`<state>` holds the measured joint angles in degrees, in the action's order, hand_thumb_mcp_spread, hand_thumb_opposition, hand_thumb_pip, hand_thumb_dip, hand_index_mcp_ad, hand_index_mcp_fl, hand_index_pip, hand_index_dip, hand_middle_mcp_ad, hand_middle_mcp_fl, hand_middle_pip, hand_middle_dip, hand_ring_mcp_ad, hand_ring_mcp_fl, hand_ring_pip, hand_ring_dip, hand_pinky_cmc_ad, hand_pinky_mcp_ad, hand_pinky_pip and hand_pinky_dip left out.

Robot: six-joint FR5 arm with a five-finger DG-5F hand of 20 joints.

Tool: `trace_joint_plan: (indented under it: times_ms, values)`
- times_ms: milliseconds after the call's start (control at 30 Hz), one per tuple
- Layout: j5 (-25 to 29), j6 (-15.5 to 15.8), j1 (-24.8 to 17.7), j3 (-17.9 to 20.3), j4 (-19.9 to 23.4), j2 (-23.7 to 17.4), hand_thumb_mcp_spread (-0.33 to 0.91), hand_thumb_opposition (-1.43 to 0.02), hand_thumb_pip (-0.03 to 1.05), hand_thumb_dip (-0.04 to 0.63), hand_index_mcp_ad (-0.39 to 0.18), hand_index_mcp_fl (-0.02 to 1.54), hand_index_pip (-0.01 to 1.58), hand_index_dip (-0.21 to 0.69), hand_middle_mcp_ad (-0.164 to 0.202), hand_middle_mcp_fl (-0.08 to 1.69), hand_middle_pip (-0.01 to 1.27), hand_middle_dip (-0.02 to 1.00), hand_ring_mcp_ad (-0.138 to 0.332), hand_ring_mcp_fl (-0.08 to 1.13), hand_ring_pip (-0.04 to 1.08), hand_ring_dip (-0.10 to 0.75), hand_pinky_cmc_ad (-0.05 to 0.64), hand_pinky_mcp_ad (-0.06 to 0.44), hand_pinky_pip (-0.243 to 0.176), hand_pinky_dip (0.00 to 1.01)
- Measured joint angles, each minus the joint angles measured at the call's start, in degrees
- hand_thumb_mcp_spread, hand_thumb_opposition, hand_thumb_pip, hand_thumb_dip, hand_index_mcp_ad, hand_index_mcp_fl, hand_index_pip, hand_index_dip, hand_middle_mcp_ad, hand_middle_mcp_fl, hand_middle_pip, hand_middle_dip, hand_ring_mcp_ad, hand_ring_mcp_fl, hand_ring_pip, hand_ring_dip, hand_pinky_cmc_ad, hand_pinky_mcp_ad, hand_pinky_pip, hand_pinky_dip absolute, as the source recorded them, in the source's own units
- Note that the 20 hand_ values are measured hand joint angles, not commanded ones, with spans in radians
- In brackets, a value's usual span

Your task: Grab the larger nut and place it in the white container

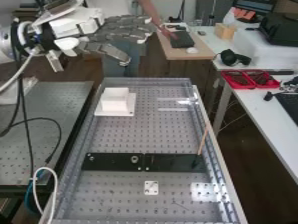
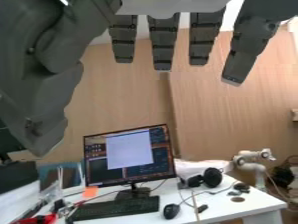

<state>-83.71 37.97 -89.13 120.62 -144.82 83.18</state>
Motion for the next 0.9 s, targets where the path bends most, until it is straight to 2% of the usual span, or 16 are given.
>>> trace_joint_plan:
  times_ms: [200,467,900]
  values:
    - [3.2,1.0,0.9,-5.5,-4.1,2.3,0.02,-0.85,0.66,0.082,-0.105,0.07,0.16,-0.087,0.087,0.05,0.14,0.22,0.194,0.01,0.11,0.124,0.38,0.342,-0.105,0.42]
    - [3.8,2.0,2.3,-11.5,-7.8,5.9,-0.01,-0.87,0.68,0.061,-0.103,0.09,0.15,-0.089,0.087,0.06,0.14,0.22,0.195,0.01,0.11,0.12,0.379,0.358,-0.105,0.35]
    - [1.0,2.7,4.2,-16.2,-12.7,9.1,-0.02,-0.88,0.69,0.061,-0.103,0.09,0.14,-0.091,0.087,0.06,0.14,0.22,0.202,0.01,0.11,0.108,0.393,0.358,-0.105,0.33]
